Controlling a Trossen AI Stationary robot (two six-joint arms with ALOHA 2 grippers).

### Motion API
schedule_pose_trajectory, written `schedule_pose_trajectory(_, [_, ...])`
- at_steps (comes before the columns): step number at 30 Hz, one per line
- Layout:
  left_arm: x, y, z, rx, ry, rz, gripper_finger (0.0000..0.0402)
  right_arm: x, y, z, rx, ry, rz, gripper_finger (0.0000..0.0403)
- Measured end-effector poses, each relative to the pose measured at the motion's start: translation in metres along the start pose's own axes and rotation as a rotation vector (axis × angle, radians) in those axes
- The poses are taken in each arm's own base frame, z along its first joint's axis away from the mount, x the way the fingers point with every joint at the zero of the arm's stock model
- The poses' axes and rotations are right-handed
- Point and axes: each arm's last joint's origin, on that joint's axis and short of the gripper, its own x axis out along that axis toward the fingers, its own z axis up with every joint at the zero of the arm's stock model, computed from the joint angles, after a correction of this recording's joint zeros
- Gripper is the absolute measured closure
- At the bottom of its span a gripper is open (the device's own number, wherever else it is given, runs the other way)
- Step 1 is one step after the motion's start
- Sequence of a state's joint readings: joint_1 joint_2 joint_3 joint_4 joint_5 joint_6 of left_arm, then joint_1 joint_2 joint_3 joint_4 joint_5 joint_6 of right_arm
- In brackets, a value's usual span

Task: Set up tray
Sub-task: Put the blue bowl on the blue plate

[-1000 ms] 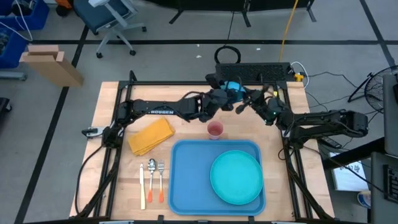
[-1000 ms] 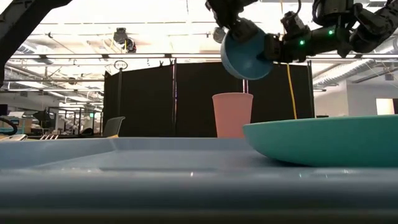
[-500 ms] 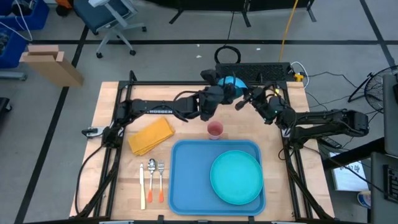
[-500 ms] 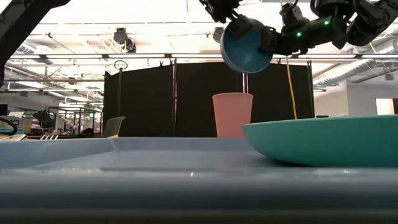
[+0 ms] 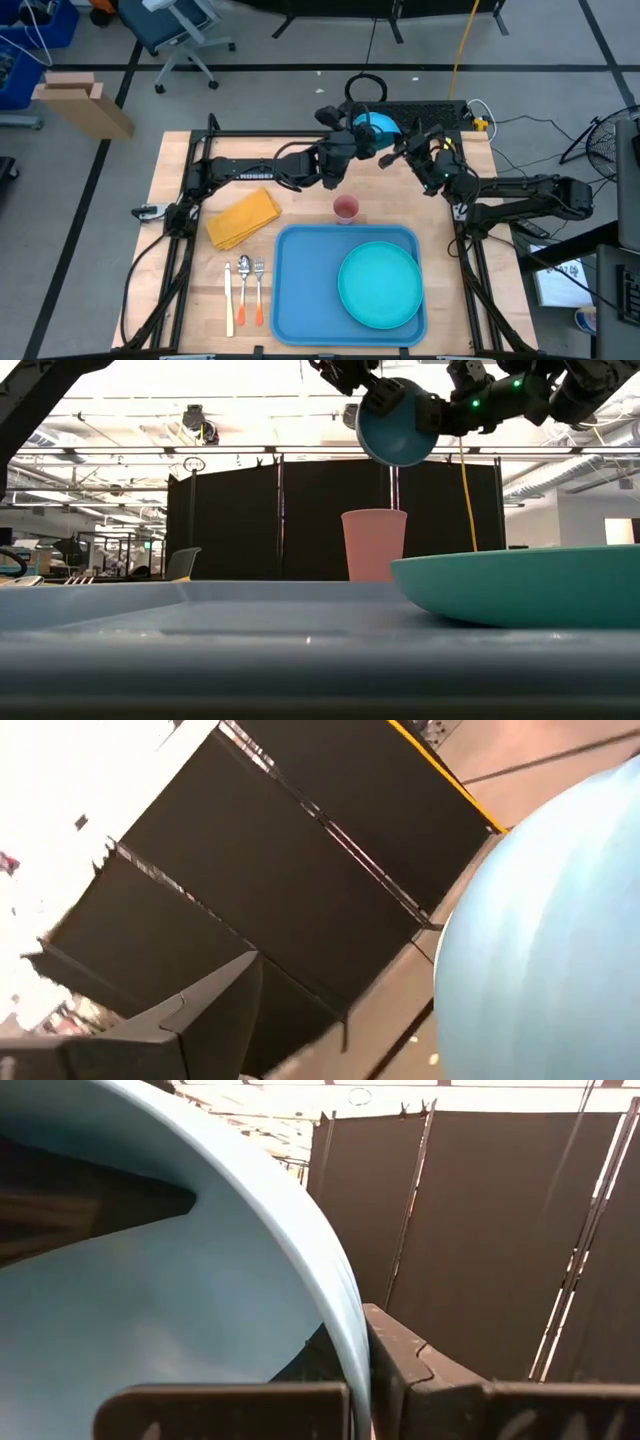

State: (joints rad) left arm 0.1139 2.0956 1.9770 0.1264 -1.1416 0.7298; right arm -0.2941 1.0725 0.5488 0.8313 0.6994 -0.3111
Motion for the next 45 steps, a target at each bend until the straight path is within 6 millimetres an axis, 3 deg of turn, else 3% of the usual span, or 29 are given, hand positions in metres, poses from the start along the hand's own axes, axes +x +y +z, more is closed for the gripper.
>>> schedule_pose_trajectory(5, [0.015, -0.001, -0.01, -0.063, -0.015, -0.121, 0.0077, 0.002, -0.002, -0.002, -0.034, 0.007, 0.015, 0.0402])
schedule_pose_trajectory(12, [0.045, -0.001, -0.03, -0.108, -0.072, -0.488, 0.0078, 0.003, 0.0, -0.013, -0.15, 0.085, 0.075, 0.0402])
schedule_pose_trajectory(23, [0.066, -0.002, -0.055, 0.138, -0.149, -0.845, 0.0078, 0.019, 0.002, -0.038, -0.205, 0.138, 0.227, 0.0403])
schedule_pose_trajectory(28, [0.069, -0.002, -0.066, 0.217, -0.172, -0.992, 0.0078, 0.028, -0.003, -0.046, -0.194, 0.157, 0.212, 0.0402])
schedule_pose_trajectory(34, [0.057, -0.009, -0.063, 0.372, -0.203, -0.959, 0.0078, 0.031, -0.007, -0.049, -0.16, 0.165, 0.238, 0.0402])
schedule_pose_trajectory(45, [0.042, -0.015, -0.057, 0.482, -0.236, -0.93, 0.0078, 0.037, -0.018, -0.054, -0.119, 0.182, 0.241, 0.0402])
